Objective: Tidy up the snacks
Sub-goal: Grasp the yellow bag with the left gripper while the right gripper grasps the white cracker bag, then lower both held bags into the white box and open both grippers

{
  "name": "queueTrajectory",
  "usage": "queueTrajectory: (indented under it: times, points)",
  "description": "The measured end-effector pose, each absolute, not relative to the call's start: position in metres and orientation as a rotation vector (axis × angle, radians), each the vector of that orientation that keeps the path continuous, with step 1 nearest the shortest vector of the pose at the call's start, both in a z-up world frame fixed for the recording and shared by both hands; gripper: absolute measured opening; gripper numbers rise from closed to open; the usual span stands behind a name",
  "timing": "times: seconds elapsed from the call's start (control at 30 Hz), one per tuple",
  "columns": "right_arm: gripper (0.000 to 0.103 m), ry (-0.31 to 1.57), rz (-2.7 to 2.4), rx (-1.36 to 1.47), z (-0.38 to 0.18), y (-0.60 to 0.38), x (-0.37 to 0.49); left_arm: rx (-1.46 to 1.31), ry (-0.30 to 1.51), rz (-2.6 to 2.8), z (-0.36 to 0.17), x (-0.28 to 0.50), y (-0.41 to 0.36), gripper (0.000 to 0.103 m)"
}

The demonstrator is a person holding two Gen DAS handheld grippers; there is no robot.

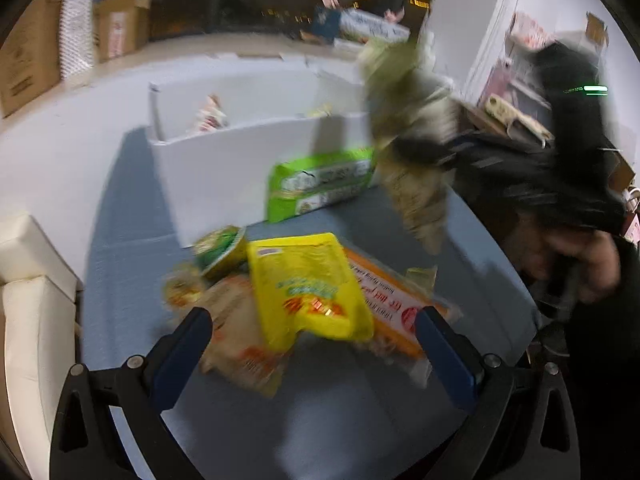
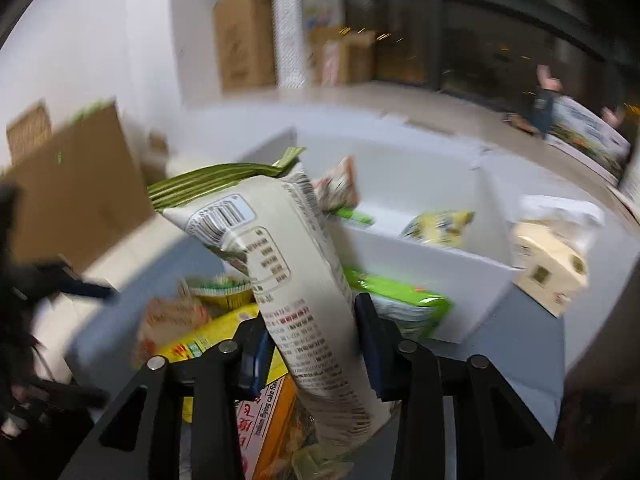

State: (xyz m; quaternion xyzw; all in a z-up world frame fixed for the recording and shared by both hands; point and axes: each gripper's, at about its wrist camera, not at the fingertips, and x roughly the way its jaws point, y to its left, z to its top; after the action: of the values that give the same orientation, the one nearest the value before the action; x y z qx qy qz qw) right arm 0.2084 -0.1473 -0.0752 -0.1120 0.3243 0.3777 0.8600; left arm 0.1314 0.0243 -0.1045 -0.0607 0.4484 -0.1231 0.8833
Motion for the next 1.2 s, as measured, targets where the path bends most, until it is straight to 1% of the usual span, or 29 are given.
queueTrajectory:
  times: [0.13, 0.23, 0.37, 0.43, 0.47, 0.5, 0.6, 0.8, 0.97, 1.07, 1.2]
  points:
    - [0.04, 0.609, 0.742, -0.1, -0.051, -0.189, 0.191, -0.123, 1.064, -0.205, -0.127, 0.174, 0.01, 0.103]
    - [0.04, 0.567, 0.71, -0.04, -0.04, -0.211, 0.177, -0.093, 1.13, -0.161, -0.146, 0.191, 0.003, 0.103]
    - [0.04, 0.562, 0.695, 0.033, -0.035, -0.236, 0.163, 0.011, 1.126, -0.103, -0.153, 0.197, -0.01, 0.102]
    - [0.04, 0.565, 0.68, 0.035, -0.037, -0.241, 0.157, 0.01, 1.114, -0.145, -0.151, 0.196, -0.014, 0.083]
    - [0.04, 0.57, 0.679, 0.036, -0.038, -0.241, 0.157, -0.006, 1.107, -0.152, -0.149, 0.196, -0.013, 0.065]
    - [0.04, 0.572, 0.681, 0.045, -0.04, -0.243, 0.155, -0.012, 1.096, -0.153, -0.146, 0.195, -0.014, 0.06]
    - [0.04, 0.585, 0.687, 0.042, -0.046, -0.244, 0.157, -0.023, 1.078, -0.16, -0.143, 0.191, -0.007, 0.053]
    - [0.04, 0.605, 0.715, 0.049, -0.056, -0.237, 0.154, -0.116, 0.952, -0.213, -0.108, 0.157, 0.01, 0.052]
    - [0.04, 0.634, 0.733, 0.061, -0.059, -0.222, 0.162, -0.142, 0.774, -0.231, -0.054, 0.136, 0.022, 0.052]
    - [0.04, 0.654, 0.738, 0.092, -0.05, -0.209, 0.18, -0.138, 0.698, -0.219, -0.024, 0.147, 0.033, 0.052]
    - [0.04, 0.685, 0.732, 0.129, -0.031, -0.184, 0.224, -0.133, 0.633, -0.187, -0.006, 0.191, 0.053, 0.052]
